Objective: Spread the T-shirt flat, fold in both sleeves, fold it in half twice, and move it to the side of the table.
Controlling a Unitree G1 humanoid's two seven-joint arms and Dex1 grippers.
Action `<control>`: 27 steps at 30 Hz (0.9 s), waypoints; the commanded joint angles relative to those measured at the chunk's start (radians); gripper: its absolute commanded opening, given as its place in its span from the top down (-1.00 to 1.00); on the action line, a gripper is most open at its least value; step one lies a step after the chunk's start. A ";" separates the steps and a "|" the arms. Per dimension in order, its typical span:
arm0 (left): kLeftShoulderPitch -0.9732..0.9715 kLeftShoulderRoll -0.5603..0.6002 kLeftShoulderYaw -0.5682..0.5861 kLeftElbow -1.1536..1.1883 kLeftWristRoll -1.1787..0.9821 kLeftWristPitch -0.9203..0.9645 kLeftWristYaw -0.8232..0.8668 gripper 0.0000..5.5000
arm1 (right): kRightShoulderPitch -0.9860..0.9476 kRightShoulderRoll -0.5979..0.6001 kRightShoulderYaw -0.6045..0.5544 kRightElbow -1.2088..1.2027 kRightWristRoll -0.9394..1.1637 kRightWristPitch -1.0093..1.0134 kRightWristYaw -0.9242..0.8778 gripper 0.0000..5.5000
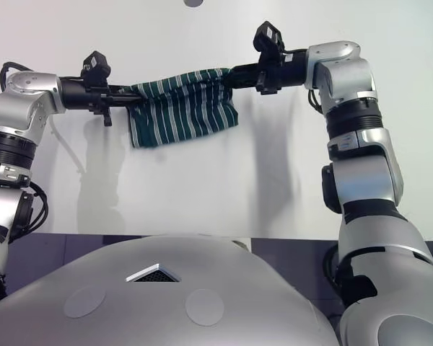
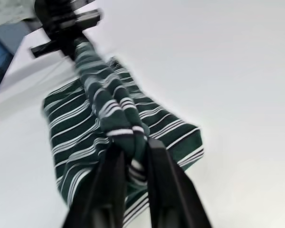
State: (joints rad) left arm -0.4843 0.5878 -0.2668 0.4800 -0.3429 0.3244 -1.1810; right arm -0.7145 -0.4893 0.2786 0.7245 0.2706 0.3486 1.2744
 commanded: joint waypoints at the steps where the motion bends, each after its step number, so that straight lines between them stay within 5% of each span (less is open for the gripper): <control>1: -0.064 -0.024 0.097 0.088 0.024 0.011 0.122 0.51 | -0.039 0.002 -0.058 0.094 -0.082 -0.105 -0.179 0.46; 6: -0.047 -0.051 0.215 -0.035 -0.084 0.043 0.088 0.19 | 0.036 -0.017 -0.264 0.038 -0.025 -0.155 -0.394 0.11; 10: 0.060 -0.153 0.098 -0.135 -0.060 -0.008 0.013 0.08 | 0.151 -0.003 -0.375 -0.109 0.025 -0.126 -0.498 0.07; 16: -0.040 -0.191 -0.076 0.418 0.328 -0.277 0.301 0.08 | 0.271 0.042 -0.370 -0.304 0.033 -0.067 -0.539 0.07; 22: 0.163 0.022 0.356 0.705 0.077 -0.291 0.775 0.08 | 0.345 0.064 -0.408 -0.354 0.041 -0.068 -0.603 0.07; 27: 0.109 -0.105 0.437 0.649 0.030 -0.342 0.811 0.08 | 0.423 0.118 -0.479 -0.391 0.050 -0.113 -0.737 0.07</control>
State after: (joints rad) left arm -0.4191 0.5933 0.1903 1.0946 -0.3342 -0.0722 -0.3477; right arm -0.3009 -0.3879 -0.1670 0.3451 0.3160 0.2548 0.5842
